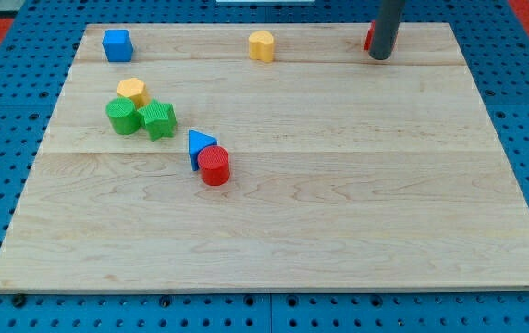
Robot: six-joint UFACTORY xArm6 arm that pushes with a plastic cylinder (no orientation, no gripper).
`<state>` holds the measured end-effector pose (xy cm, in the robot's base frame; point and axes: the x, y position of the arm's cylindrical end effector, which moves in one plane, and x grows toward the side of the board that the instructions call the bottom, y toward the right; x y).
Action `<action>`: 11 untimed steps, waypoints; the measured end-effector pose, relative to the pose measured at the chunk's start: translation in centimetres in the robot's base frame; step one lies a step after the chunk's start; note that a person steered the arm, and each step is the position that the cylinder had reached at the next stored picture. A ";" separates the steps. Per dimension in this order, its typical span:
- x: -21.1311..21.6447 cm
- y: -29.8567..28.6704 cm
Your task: Push the yellow heart slightly left
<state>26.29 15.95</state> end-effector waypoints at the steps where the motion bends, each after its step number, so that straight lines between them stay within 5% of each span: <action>1: 0.0 -0.2; 2: 0.6 -0.2; 4: 9.9 -4.3; 5: 8.0 -12.3; 7: -1.5 -12.5; 8: -2.1 -18.5; 10: 6.2 -18.8; 11: 6.8 -22.0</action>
